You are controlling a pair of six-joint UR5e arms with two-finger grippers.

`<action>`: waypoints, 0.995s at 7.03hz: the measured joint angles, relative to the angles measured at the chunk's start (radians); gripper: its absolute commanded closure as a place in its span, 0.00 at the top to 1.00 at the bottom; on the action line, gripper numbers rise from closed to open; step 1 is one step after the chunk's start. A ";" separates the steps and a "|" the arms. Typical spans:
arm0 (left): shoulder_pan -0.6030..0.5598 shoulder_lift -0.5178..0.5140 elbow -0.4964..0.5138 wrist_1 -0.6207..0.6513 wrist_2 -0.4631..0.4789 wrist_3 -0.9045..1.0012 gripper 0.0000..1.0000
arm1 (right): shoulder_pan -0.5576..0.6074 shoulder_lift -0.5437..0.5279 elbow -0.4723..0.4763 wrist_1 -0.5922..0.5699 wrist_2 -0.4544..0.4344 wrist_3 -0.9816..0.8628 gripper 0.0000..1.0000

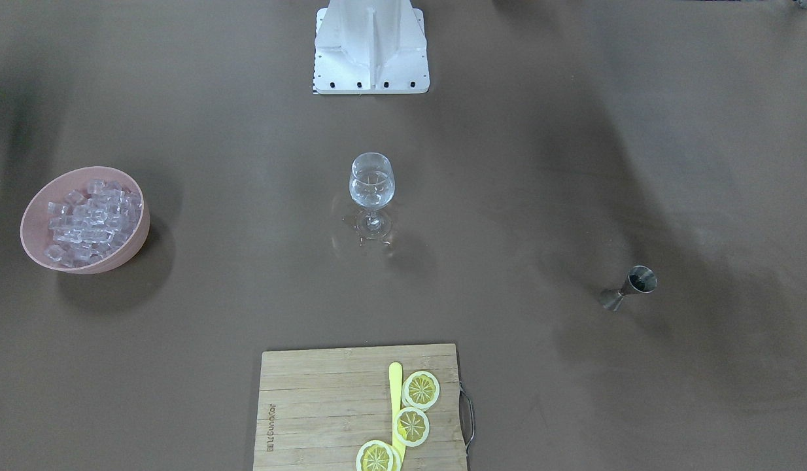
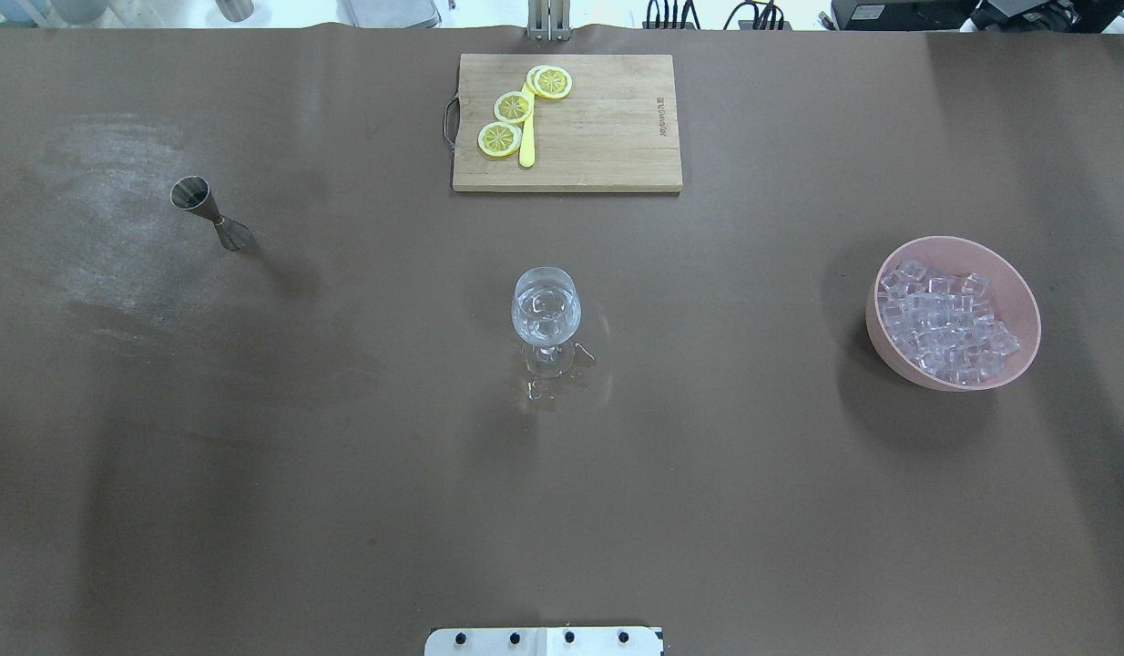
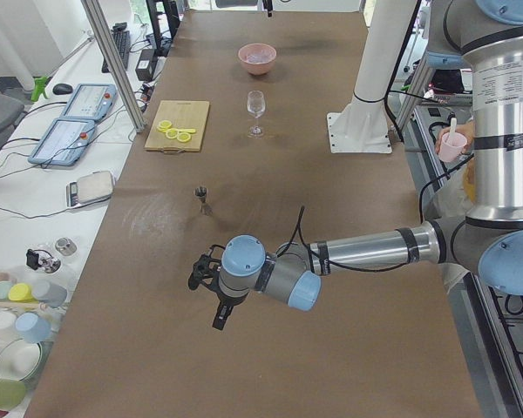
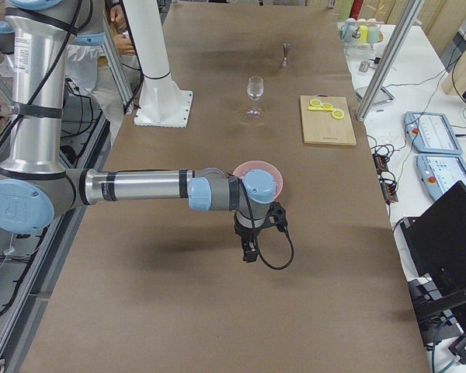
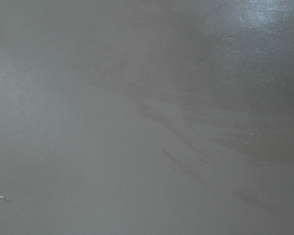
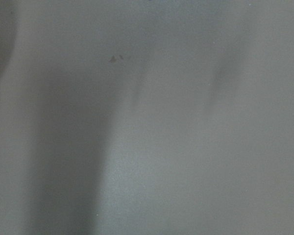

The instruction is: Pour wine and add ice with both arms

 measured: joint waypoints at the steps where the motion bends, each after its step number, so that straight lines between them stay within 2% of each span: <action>1: 0.001 0.008 -0.002 -0.015 0.000 0.014 0.98 | 0.000 0.000 0.001 0.000 -0.001 0.000 1.00; 7: 0.007 0.026 0.003 -0.103 -0.004 0.046 0.99 | -0.001 0.002 0.005 0.000 0.006 0.000 1.00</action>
